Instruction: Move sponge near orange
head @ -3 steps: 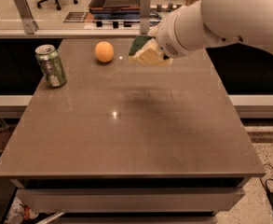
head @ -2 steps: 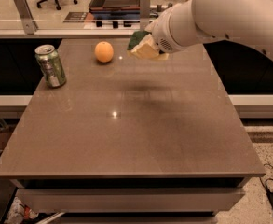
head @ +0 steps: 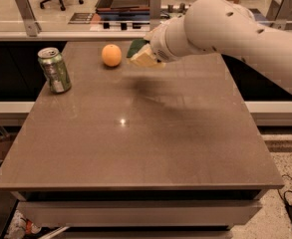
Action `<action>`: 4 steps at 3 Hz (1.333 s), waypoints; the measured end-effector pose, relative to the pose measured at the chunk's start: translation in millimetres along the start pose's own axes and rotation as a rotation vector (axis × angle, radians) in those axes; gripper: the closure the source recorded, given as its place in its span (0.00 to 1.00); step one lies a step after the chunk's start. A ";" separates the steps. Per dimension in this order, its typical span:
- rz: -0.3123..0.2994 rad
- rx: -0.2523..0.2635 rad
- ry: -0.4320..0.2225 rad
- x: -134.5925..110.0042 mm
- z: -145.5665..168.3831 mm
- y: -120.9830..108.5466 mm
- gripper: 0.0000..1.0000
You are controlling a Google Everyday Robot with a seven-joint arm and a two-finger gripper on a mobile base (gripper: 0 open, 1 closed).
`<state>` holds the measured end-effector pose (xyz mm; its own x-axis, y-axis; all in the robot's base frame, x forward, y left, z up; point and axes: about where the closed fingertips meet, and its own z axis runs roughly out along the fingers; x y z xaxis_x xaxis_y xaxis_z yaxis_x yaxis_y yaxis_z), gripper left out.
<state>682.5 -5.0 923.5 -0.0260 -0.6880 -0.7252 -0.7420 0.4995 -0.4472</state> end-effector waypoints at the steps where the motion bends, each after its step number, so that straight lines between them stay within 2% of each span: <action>1: -0.006 -0.045 -0.003 7.0 36.9 -0.2 1.00; 2: -0.004 -0.090 -0.007 14.8 70.1 3.0 1.00; 4: 0.018 -0.159 0.043 41.0 100.0 7.8 1.00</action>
Offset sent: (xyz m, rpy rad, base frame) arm 0.0691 0.0403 -0.0783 0.0126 0.0928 0.1034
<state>742.6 23.3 838.0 -0.0665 -0.7032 -0.7078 -0.8376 0.4249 -0.3435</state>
